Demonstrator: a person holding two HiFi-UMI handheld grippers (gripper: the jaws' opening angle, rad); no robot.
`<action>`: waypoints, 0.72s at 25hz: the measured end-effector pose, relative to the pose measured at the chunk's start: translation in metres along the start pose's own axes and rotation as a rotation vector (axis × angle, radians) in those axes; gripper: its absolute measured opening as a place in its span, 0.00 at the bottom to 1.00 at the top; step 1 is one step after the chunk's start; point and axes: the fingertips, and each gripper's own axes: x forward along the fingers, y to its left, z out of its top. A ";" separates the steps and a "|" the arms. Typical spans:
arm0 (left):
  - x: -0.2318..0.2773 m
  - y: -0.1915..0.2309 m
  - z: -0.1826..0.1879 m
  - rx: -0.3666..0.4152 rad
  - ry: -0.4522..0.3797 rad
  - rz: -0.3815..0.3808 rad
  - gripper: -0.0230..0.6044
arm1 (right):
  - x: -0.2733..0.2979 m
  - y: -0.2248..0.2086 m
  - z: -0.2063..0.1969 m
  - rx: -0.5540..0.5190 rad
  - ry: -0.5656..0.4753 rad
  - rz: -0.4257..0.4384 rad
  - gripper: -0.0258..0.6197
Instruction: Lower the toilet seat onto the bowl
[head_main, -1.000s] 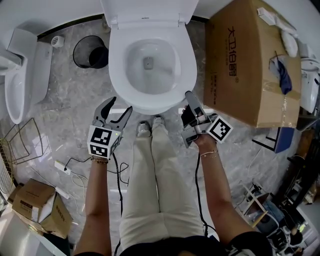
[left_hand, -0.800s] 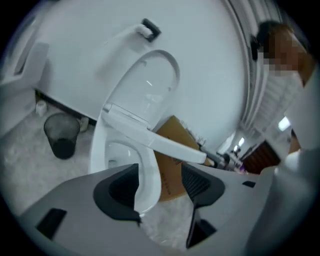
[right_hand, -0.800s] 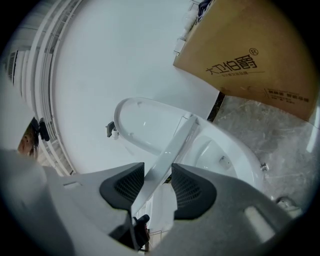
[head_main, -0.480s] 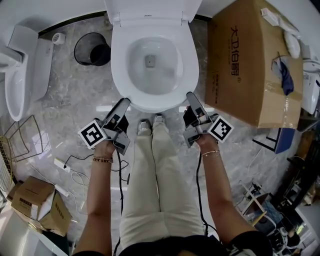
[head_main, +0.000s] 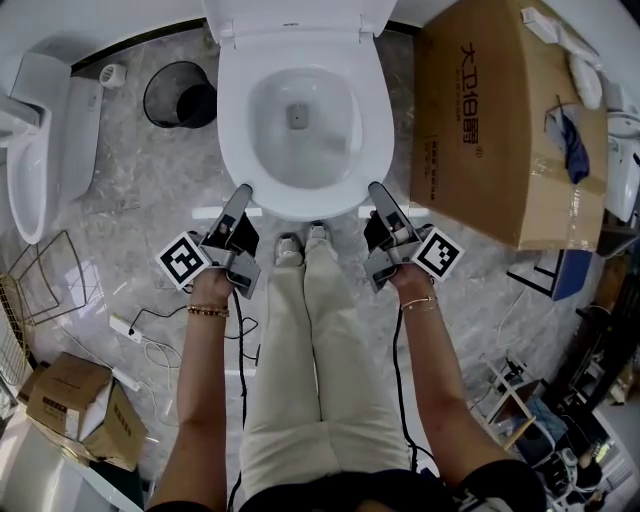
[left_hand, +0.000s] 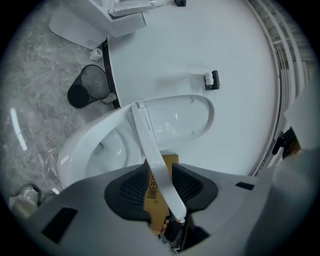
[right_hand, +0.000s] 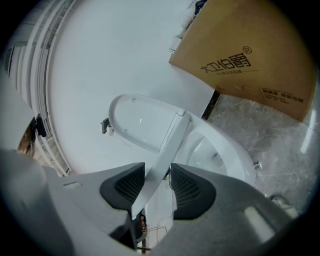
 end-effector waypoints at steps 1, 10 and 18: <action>0.000 0.002 0.000 -0.004 0.000 0.000 0.26 | 0.000 -0.001 -0.001 0.004 0.001 -0.002 0.30; -0.002 0.015 -0.004 -0.036 -0.014 0.006 0.24 | -0.003 -0.013 -0.006 0.056 0.002 -0.026 0.27; -0.002 0.030 -0.008 -0.061 -0.002 0.029 0.22 | -0.003 -0.029 -0.010 0.074 0.003 -0.052 0.26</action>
